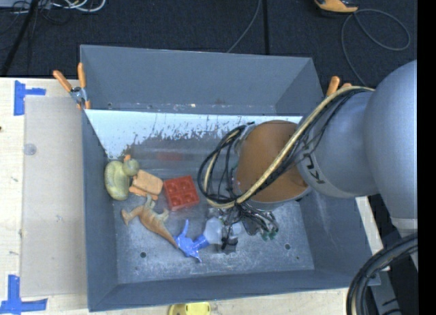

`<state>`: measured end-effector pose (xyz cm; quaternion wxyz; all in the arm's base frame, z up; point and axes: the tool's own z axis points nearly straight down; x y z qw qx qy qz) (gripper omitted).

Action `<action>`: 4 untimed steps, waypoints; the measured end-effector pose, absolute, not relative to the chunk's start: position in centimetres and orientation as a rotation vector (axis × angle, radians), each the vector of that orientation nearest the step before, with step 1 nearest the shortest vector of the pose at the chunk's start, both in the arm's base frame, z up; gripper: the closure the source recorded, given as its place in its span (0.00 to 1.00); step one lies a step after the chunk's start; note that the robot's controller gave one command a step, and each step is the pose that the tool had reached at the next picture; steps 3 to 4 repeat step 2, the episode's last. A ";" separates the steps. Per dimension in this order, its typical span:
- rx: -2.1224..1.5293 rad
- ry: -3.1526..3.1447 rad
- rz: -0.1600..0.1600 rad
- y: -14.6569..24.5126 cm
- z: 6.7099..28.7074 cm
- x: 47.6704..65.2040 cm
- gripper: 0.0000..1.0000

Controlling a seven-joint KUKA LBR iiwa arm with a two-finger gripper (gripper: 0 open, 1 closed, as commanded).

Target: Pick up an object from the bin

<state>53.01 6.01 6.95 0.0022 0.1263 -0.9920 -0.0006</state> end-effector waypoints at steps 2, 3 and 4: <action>0.450 -3.111 -0.002 6.3 24.0 54.2 1.00; 0.450 -3.111 -0.002 6.3 24.0 54.2 1.00; 0.450 -3.111 -0.002 6.3 24.0 54.2 1.00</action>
Offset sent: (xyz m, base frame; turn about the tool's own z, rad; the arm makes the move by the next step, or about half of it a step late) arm 0.0100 0.0019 0.1683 -0.0365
